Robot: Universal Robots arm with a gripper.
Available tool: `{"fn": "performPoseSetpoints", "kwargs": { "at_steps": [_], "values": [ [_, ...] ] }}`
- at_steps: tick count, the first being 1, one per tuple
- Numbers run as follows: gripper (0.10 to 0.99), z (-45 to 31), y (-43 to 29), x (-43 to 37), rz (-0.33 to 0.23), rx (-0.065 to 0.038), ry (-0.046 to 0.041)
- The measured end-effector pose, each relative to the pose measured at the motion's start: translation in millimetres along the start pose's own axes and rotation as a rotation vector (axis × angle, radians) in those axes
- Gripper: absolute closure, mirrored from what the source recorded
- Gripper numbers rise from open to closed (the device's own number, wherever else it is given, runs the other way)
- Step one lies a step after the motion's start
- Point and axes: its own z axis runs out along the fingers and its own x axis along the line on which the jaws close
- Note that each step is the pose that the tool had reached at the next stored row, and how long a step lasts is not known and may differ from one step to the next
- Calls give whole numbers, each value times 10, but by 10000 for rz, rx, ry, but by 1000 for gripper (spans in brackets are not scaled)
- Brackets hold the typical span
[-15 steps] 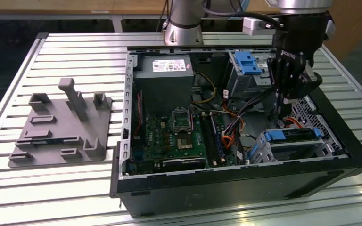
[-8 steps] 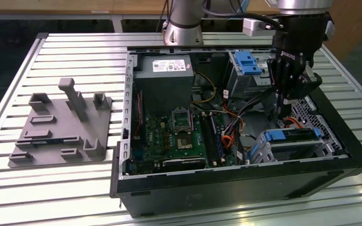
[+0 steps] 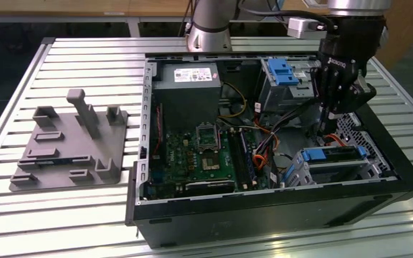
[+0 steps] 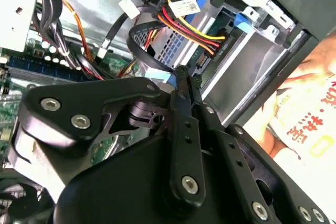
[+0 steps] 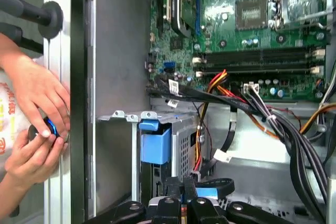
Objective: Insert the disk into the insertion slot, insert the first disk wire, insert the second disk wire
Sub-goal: 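Insert the second disk wire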
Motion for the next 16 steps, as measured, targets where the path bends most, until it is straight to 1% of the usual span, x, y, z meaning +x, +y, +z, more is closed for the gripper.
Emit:
{"fn": "performPoseSetpoints", "kwargs": {
  "at_steps": [7,8,9,10,14,16],
  "values": [
    [941,1,-84,1,-504,-1173,-8],
    [941,1,-102,4,-566,-1311,-6],
    [941,6,-116,14,-593,-1375,-8],
    [941,13,-124,30,-604,-1403,-9],
    [941,45,-128,103,-608,-1411,-47],
    [941,52,-128,121,-594,-1416,-103]
  ]
}}
